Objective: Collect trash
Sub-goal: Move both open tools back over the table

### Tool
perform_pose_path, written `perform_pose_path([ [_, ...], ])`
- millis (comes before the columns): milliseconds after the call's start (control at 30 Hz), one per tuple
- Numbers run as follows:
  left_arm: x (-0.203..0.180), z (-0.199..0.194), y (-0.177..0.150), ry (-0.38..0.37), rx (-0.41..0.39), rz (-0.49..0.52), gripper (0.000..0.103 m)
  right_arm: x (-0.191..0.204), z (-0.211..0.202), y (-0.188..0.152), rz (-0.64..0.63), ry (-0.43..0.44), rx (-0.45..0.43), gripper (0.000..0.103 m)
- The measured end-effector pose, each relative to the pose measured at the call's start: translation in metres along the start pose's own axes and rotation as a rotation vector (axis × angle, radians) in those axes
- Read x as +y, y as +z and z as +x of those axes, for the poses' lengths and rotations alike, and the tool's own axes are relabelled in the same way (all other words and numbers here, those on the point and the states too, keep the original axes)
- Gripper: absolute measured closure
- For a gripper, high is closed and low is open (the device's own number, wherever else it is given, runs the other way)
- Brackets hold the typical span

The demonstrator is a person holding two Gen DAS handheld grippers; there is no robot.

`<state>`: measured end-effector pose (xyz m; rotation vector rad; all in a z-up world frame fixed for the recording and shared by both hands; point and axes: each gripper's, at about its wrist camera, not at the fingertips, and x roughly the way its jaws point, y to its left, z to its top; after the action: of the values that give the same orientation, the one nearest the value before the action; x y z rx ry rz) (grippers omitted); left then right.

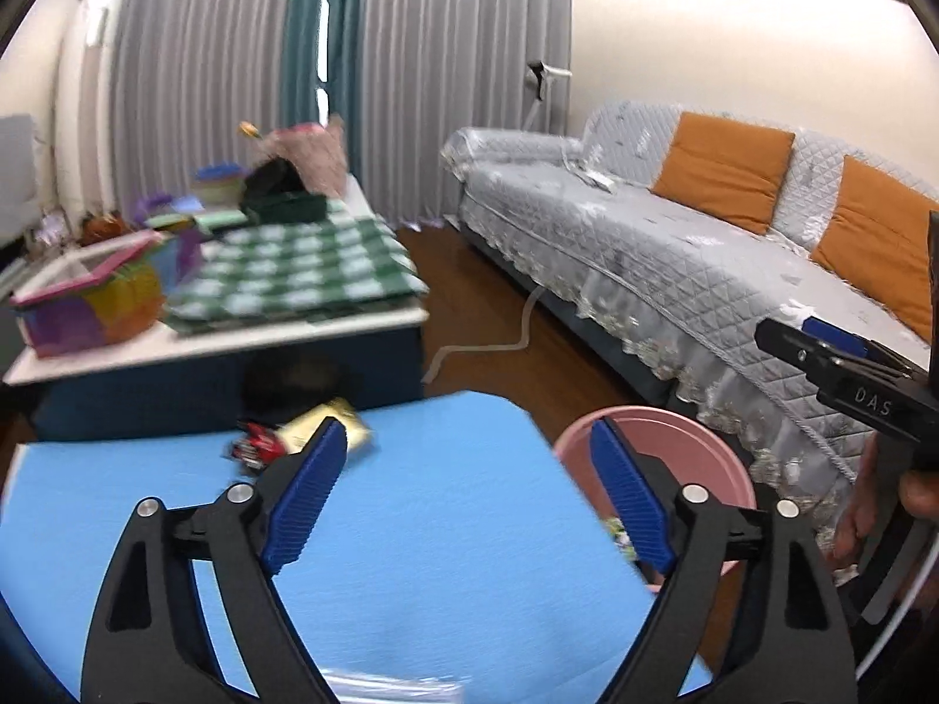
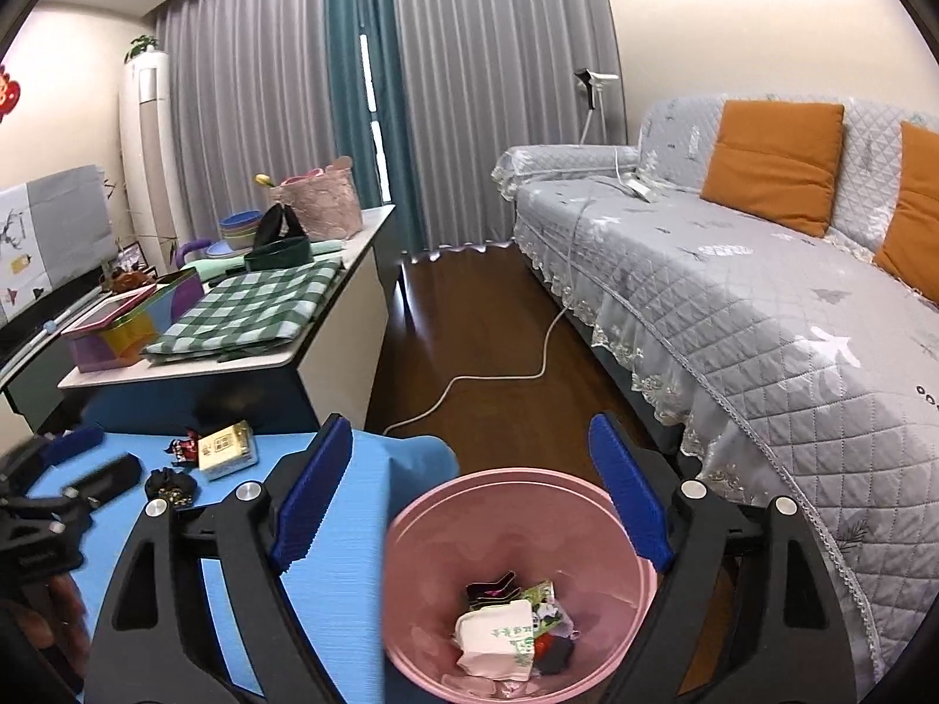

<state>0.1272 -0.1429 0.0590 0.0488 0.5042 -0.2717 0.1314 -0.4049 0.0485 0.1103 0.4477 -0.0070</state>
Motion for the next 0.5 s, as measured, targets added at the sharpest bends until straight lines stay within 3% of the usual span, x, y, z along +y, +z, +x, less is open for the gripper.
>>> perform_pose_path([
  [300,0.074,-0.043,0.0,0.041,-0.001,-0.073,0.021,0.058,-0.01,-0.015,-0.031,0.19,0.06,0.022],
  [400,0.1,-0.051,0.003,0.05,0.024,-0.105,0.03,0.087,-0.011,-0.026,-0.085,0.279,0.099,0.029],
  [500,0.123,-0.059,0.005,0.07,0.041,-0.116,0.046,0.112,-0.009,-0.039,-0.131,0.344,0.142,0.043],
])
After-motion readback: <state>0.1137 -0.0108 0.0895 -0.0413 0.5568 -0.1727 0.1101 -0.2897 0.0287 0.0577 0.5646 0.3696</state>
